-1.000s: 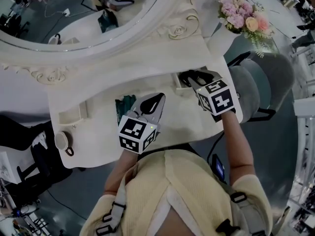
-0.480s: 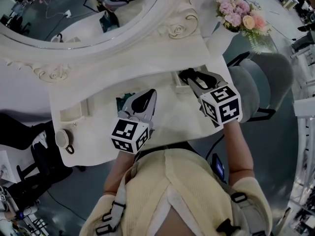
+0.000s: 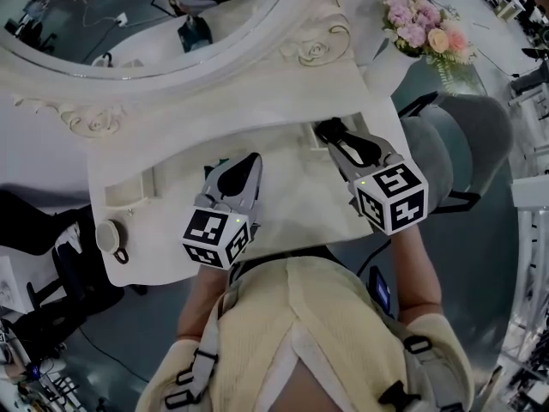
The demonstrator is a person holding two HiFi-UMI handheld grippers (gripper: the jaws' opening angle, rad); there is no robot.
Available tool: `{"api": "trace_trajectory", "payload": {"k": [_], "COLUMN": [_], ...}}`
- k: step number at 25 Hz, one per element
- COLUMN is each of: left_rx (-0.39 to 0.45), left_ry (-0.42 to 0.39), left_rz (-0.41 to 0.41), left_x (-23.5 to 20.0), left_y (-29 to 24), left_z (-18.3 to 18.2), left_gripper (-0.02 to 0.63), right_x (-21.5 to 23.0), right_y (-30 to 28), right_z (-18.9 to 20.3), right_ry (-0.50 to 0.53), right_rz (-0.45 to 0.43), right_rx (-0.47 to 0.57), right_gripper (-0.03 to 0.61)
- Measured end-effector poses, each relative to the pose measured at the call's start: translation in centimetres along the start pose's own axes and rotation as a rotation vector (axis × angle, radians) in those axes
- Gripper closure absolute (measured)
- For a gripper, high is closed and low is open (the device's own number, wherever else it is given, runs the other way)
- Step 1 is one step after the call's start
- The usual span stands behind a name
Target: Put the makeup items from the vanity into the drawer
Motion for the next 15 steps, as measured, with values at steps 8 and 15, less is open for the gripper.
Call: {"api": "trace_trajectory", "payload": {"k": [8, 15], "left_rx": [-0.015, -0.046], "left_ry": [0.002, 0.024], "left_rz": [-0.016, -0.015], "left_x": [-0.3, -0.3], "left_y": [0.6, 1.2], "left_z": [0.4, 1.3], "left_gripper": [0.614, 0.614], "right_x": [-0.5, -0.8], "right_y": [-0.1, -0.3], "right_z": [0.9, 1.5], "right_ry": [-0.032, -0.049], "right_rz": [-0.015, -0.024], "right_rx": [-0.012, -0.026], "right_gripper": [0.489, 0.506]}}
Point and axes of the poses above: the fingertips, and each gripper's own axes: y backward along the fingers, x to its right, z out of its underside, the point moved 5 cm from there along y, backward along the fingers, and after that the axes turned 15 degrees about -y, right-handed, at the moved point
